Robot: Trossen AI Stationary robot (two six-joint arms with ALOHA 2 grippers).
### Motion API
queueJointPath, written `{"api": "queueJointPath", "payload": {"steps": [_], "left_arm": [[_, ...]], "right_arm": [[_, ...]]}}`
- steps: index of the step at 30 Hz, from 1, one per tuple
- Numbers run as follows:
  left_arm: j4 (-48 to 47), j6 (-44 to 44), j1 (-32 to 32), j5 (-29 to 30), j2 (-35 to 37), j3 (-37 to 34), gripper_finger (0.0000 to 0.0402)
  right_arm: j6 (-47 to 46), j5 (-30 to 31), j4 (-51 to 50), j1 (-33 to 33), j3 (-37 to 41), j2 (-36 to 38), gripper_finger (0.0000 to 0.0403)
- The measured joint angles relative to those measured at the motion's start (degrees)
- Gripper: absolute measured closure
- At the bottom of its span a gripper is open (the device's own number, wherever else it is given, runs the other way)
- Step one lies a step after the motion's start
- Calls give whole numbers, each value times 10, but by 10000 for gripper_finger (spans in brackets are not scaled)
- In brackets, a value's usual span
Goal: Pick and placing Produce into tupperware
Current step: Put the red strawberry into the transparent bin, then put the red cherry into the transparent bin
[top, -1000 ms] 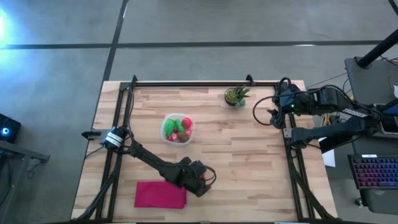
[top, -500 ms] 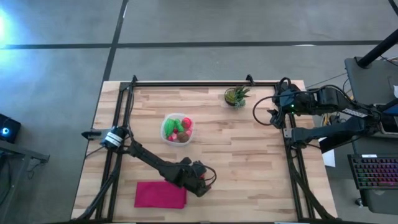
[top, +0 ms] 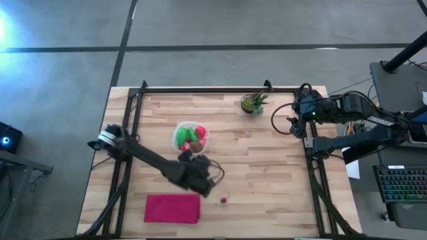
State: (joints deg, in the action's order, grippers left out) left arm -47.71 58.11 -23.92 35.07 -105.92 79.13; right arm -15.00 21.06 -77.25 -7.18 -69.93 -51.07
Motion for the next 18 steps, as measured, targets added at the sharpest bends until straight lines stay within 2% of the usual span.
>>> {"api": "queueJointPath", "payload": {"steps": [5, 7, 10, 15, 18], "left_arm": [[-128, 37, 64, 2, 68, -6, 264], [-151, 40, 93, -6, 88, -23, 261], [-133, 14, 128, -14, 121, -61, 242], [-84, -8, 163, -35, 145, -126, 187], [-73, -10, 174, -70, 150, -146, 154]], "right_arm": [[0, 0, 0, 0, 0, 0, 177], [0, 0, 0, 0, 0, 0, 177], [-8, 0, 0, 0, 0, 0, 177], [-19, -1, -4, 0, 0, 4, 177], [-21, -1, -5, 0, 0, 4, 177]]}}
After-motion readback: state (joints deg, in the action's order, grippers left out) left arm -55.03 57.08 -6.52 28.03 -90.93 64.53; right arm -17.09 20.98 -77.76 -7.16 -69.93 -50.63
